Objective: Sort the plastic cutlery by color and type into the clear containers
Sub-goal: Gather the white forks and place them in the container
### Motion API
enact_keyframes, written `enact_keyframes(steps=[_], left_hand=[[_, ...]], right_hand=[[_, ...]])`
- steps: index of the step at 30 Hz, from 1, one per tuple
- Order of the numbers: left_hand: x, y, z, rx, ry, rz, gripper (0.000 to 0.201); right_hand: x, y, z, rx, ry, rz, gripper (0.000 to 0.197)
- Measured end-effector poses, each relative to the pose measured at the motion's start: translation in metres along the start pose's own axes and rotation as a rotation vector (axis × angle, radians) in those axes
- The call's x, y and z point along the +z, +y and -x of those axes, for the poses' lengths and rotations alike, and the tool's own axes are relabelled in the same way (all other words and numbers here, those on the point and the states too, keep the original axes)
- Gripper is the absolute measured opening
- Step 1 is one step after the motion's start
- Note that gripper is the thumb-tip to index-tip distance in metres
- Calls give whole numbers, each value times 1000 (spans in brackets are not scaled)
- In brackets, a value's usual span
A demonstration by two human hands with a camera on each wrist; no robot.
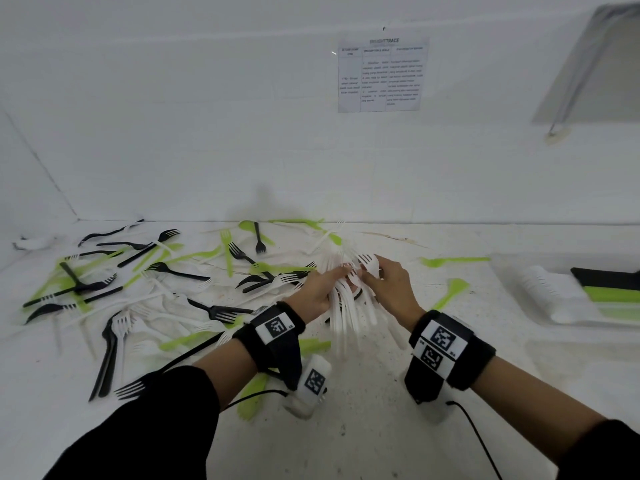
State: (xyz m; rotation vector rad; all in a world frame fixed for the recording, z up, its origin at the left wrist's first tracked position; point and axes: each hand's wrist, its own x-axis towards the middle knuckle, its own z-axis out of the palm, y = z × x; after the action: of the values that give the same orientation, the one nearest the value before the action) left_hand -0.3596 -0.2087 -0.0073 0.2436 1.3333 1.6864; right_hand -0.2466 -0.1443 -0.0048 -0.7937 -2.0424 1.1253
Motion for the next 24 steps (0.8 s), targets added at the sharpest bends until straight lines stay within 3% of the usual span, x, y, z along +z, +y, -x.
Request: enact_keyframes(steps=[4,6,10,13,17,18,22,24], left_hand=[[-4,-2,-2,-29,86,-58,5],[-10,0,-4,-73,86,-41,6],[-21,3,-10,-52,72,97,15],[-19,4,-11,-6,92,123,22],[-10,4,-8,16,34,-35,63],[-9,4,-7,8,15,-59,63],[-13,5,-5,-21,-55,-8,9],[-15,7,-4,-34,-46,35,8]], right_hand=[[0,-1,-5,206,61,-286,10],[-5,1,-6,223,106,-344,6],[-14,12,-3,115,16,-107,5],[-13,16,5,115,-90,-25,17],[-5,15,13,101,-187,34,21],[-3,14,14,89,-205,35,20],[-4,10,13,64,-231,55,29],[-8,11,9,66,-152,84,38]])
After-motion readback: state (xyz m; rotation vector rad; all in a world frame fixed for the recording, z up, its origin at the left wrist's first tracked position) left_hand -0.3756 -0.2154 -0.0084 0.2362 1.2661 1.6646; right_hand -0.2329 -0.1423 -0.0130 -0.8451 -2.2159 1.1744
